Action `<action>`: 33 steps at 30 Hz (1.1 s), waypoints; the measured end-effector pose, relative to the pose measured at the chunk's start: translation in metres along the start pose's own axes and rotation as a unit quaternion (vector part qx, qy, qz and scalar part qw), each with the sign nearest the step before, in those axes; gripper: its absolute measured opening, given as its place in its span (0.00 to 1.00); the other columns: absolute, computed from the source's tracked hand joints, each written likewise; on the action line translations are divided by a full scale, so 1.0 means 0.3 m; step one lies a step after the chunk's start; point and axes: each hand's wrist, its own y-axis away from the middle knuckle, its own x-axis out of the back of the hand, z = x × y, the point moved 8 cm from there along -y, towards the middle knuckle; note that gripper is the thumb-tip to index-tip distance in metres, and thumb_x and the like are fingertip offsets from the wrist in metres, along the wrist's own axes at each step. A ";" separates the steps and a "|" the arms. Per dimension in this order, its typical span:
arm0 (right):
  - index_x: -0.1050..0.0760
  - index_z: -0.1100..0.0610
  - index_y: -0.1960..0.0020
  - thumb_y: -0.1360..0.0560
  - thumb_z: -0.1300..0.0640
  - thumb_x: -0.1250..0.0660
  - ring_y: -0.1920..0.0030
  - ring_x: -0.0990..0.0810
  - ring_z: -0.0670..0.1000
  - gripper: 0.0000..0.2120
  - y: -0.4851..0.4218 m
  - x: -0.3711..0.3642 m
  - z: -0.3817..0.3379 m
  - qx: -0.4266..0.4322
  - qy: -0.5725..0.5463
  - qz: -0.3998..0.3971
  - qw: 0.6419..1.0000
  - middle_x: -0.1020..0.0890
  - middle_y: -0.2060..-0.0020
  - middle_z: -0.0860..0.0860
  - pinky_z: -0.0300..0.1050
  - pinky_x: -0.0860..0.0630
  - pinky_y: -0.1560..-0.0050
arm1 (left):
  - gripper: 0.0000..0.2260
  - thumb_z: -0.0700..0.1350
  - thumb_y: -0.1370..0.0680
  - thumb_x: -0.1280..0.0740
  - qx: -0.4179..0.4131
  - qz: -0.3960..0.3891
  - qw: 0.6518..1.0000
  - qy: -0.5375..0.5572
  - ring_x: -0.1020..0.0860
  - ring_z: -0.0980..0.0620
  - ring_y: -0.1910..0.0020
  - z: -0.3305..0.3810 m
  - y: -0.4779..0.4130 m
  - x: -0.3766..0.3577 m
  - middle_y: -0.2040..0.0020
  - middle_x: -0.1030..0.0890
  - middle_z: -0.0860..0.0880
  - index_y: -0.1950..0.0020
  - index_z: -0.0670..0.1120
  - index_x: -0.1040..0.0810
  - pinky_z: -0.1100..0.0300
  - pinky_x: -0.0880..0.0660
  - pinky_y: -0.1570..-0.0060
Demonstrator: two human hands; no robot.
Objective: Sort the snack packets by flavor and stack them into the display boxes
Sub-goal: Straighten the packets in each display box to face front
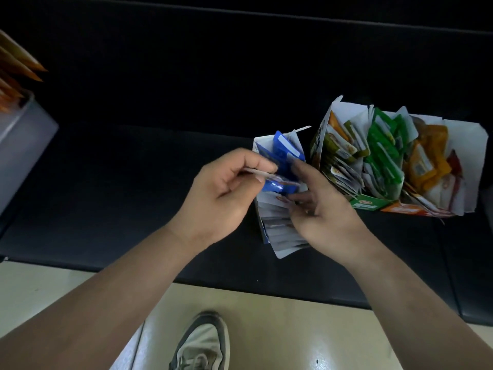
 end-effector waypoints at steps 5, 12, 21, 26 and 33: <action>0.44 0.28 0.22 0.22 0.58 0.30 0.38 0.21 0.40 0.39 -0.006 0.008 0.006 -0.004 -0.003 0.002 1.000 0.22 0.41 0.33 0.51 0.19 0.39 | 0.08 0.34 0.19 0.36 -0.046 0.063 0.995 0.064 0.18 0.41 0.40 0.036 0.000 0.054 0.44 0.16 0.40 0.43 0.39 0.19 0.41 0.22 0.35; 0.44 0.29 0.22 0.22 0.58 0.28 0.39 0.20 0.37 0.41 0.005 0.006 0.001 -0.008 -0.014 0.003 1.000 0.22 0.46 0.25 0.49 0.21 0.35 | 0.09 0.33 0.18 0.35 0.021 0.019 0.999 -0.018 0.17 0.50 0.40 -0.069 -0.017 0.018 0.44 0.14 0.47 0.42 0.41 0.17 0.50 0.21 0.36; 0.21 0.49 0.31 0.24 0.58 0.24 0.51 0.20 0.42 0.22 0.006 0.050 -0.078 0.120 0.044 0.126 0.984 0.21 0.47 0.40 0.34 0.22 0.51 | 0.14 0.40 0.21 0.27 -0.010 0.053 0.982 -0.179 0.20 0.63 0.50 -0.066 0.012 0.023 0.46 0.18 0.61 0.37 0.50 0.17 0.70 0.25 0.53; 0.13 0.51 0.43 0.22 0.57 0.27 0.47 0.17 0.43 0.08 -0.001 0.049 -0.083 0.174 0.111 0.134 0.969 0.17 0.48 0.42 0.46 0.19 0.46 | 0.11 0.34 0.19 0.32 -0.020 0.009 0.984 -0.176 0.16 0.58 0.50 -0.066 0.007 0.006 0.50 0.14 0.54 0.42 0.45 0.15 0.65 0.20 0.51; 0.17 0.42 0.46 0.21 0.50 0.33 0.45 0.20 0.47 0.07 -0.026 0.004 -0.073 0.109 0.157 0.093 0.977 0.20 0.48 0.40 0.54 0.19 0.48 | 0.13 0.39 0.21 0.29 -0.120 0.016 0.921 -0.371 0.25 0.57 0.59 -0.033 -0.124 0.020 0.42 0.24 0.49 0.37 0.44 0.17 0.61 0.22 0.59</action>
